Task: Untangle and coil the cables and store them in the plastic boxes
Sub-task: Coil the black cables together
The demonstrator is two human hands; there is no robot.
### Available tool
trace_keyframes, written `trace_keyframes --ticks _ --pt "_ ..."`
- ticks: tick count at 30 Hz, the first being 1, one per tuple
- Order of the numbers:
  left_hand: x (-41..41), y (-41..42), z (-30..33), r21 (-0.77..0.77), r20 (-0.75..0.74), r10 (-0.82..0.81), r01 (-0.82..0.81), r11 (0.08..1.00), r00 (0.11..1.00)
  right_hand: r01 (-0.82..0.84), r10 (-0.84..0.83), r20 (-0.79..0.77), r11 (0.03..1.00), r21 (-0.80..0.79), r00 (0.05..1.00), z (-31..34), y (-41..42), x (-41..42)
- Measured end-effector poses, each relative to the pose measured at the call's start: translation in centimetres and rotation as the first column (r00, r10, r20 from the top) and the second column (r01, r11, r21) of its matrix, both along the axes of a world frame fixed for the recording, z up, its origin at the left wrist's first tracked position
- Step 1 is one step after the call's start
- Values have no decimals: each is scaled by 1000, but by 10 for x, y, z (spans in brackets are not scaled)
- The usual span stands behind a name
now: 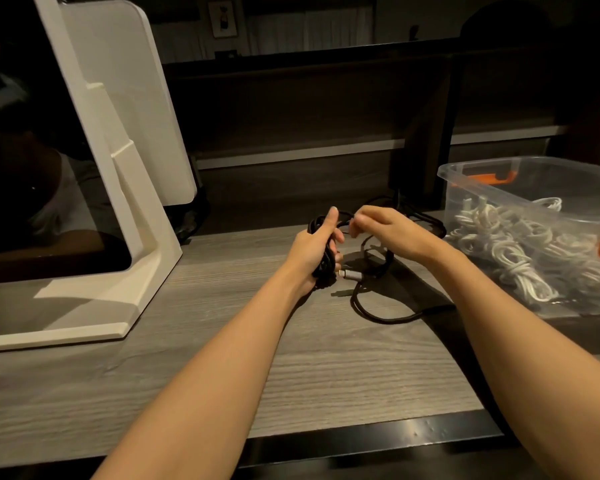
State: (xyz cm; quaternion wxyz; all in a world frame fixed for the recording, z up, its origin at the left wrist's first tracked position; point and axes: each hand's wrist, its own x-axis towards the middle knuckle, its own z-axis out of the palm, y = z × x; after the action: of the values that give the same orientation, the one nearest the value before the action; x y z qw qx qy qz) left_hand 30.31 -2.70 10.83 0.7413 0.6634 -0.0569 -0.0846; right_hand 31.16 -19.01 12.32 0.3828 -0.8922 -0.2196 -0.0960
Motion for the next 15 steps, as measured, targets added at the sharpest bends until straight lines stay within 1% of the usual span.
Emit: trace_keyframes --ticks 1,2,3,6,10,13,15 --pt "0 -1 -1 -27 0 38 -38 999 999 79 -72 53 987 -142 996 -2 -2 4" --pt "-1 -2 -1 -58 0 58 -58 997 998 170 -144 117 951 -258 983 -5 -2 8" --pt "-2 -3 -1 -80 6 58 -58 995 998 246 -198 174 913 -325 965 -7 -2 9" --pt "-2 -1 -1 -87 29 8 -6 996 1000 359 -271 269 857 -369 924 -8 -3 7" --pt "-1 6 2 -129 0 -81 81 988 997 342 -205 338 839 -422 919 -8 -5 6" --pt "-4 6 3 -139 22 -125 127 982 992 291 -141 304 791 -537 942 -7 3 5" --pt "-7 4 3 -169 43 -146 151 974 988 269 -129 274 777 -570 953 -7 8 5"
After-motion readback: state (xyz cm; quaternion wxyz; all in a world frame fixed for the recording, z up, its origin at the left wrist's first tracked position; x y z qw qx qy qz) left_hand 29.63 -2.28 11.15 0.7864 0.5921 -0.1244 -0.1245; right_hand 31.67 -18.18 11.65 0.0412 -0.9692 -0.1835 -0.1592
